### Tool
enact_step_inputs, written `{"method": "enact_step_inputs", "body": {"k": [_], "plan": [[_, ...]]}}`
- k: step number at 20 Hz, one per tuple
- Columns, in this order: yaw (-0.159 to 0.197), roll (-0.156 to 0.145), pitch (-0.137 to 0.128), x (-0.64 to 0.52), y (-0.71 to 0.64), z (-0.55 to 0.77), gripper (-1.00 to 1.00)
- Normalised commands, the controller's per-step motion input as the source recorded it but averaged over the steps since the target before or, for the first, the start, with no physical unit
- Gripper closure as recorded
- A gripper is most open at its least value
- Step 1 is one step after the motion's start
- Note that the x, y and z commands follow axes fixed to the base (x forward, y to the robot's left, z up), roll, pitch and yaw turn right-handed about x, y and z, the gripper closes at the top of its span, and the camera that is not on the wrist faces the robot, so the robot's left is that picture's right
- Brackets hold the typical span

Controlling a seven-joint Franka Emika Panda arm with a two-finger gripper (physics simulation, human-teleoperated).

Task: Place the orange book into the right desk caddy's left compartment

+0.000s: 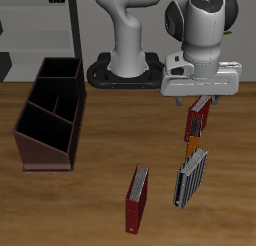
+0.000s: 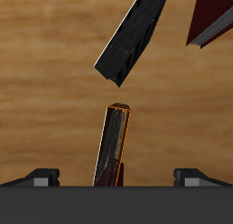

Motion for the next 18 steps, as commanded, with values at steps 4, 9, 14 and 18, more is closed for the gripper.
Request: {"method": "enact_step_inputs", "body": {"k": [4, 9, 14, 18], "plan": [[0.0, 0.02, 0.046, 0.13, 0.02, -0.36, -1.0], [-0.012, 0.003, 0.03, 0.05, -0.04, -0.26, -1.0], [-0.007, 0.014, 0.017, 0.0, 0.02, -0.23, -1.0], [0.064, 0.024, -0.116, -0.07, 0.1, -0.13, -1.0]]}}
